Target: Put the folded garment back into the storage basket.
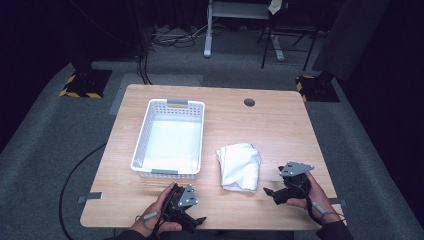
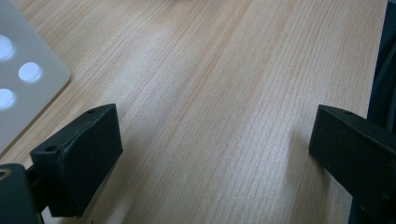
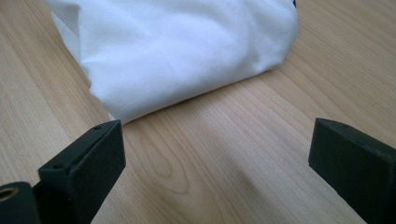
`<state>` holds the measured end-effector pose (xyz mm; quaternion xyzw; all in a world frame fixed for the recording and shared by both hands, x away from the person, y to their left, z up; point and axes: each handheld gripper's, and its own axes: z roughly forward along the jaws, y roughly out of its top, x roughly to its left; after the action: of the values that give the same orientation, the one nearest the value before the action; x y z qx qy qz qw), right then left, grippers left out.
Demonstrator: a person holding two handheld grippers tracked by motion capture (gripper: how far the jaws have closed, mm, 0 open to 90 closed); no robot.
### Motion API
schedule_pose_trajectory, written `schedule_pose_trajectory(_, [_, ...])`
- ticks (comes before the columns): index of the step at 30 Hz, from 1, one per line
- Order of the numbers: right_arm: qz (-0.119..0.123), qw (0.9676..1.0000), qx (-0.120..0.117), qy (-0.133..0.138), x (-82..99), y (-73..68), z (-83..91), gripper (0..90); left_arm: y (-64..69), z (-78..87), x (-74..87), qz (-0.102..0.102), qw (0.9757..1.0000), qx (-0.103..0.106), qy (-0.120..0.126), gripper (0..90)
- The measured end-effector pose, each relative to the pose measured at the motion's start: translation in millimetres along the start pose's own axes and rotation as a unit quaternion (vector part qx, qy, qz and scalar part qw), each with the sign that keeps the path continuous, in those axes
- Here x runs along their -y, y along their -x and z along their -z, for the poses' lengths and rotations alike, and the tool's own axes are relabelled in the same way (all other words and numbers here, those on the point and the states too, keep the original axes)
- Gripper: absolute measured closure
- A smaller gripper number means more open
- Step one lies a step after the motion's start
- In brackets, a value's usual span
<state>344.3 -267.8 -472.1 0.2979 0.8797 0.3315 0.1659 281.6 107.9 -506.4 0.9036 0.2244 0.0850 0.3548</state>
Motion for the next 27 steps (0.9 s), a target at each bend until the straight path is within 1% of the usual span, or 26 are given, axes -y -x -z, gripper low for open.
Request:
schedule_pose_trajectory(15, [0.004,0.9999,-0.009,0.009,-15.6,-2.5,-7.2,4.5,0.0,0.0,0.0,0.000,1.0000,0.000,0.000,2.4])
schedule_pose_trajectory(27, [0.010,0.9998,-0.015,0.007,-24.4,-4.6,-15.0,4.5,0.0,0.0,0.0,0.000,1.0000,0.000,0.000,2.4])
